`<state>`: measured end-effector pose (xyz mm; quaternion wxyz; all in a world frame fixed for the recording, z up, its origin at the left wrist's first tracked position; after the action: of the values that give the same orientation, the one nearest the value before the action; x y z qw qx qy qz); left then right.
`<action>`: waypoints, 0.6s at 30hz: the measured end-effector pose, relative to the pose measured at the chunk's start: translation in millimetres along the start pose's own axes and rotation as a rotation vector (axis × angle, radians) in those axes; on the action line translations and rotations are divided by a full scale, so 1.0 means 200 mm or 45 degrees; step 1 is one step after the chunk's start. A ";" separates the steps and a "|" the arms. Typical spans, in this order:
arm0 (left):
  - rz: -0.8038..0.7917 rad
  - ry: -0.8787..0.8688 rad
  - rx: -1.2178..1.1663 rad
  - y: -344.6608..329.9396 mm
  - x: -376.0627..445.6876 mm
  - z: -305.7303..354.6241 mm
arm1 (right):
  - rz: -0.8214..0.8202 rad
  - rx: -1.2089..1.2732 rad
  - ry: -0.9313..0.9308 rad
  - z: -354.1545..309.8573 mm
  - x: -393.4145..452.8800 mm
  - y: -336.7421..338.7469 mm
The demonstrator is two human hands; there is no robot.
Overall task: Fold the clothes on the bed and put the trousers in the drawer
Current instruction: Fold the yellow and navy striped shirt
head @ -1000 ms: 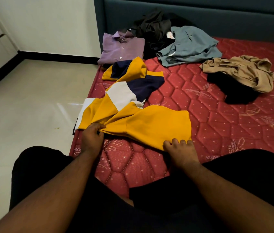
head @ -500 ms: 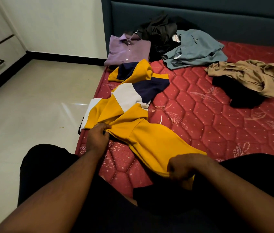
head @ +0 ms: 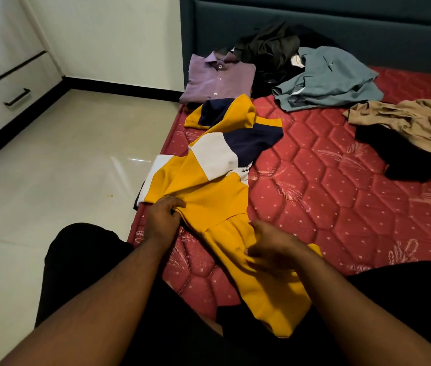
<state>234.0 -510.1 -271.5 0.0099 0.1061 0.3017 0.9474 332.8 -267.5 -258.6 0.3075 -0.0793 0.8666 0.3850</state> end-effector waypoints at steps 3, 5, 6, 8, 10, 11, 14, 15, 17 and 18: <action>-0.007 -0.009 0.006 -0.01 -0.01 0.01 | 0.199 0.265 -0.075 0.02 0.02 0.03; -0.016 -0.015 -0.006 0.00 -0.01 0.01 | 0.412 0.436 -0.091 -0.03 0.06 0.08; -0.015 -0.011 -0.021 0.01 -0.01 0.02 | 0.432 0.537 -0.105 -0.08 0.08 0.10; -0.021 -0.009 -0.064 0.02 -0.01 0.03 | 0.285 0.793 -0.224 -0.10 0.17 0.04; -0.014 -0.027 -0.127 0.03 -0.02 0.06 | 0.020 0.998 -0.362 -0.11 0.19 -0.04; 0.001 -0.041 -0.157 0.05 -0.02 0.08 | -0.122 1.061 -0.409 -0.13 0.15 -0.06; 0.052 -0.076 -0.255 0.11 -0.02 0.16 | -0.260 1.352 -0.355 -0.23 -0.01 0.02; 0.056 -0.088 -0.296 0.13 -0.02 0.20 | -0.270 1.504 -0.278 -0.25 -0.05 0.06; 0.045 -0.139 -0.347 0.17 0.02 0.33 | -0.248 1.619 -0.108 -0.32 -0.15 0.20; 0.054 -0.173 -0.344 0.20 0.05 0.40 | -0.233 1.653 -0.019 -0.35 -0.19 0.28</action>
<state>243.5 -495.2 -183.1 0.0243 0.1740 0.1678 0.9700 308.6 -283.3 -165.2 0.3303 0.0516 0.9105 -0.2436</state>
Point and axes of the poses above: each hand's wrist, its own x-axis towards the middle knuckle, its own y-axis out of the back of the hand, z = x × y, the point moved 4 cm from there along x, towards the middle knuckle
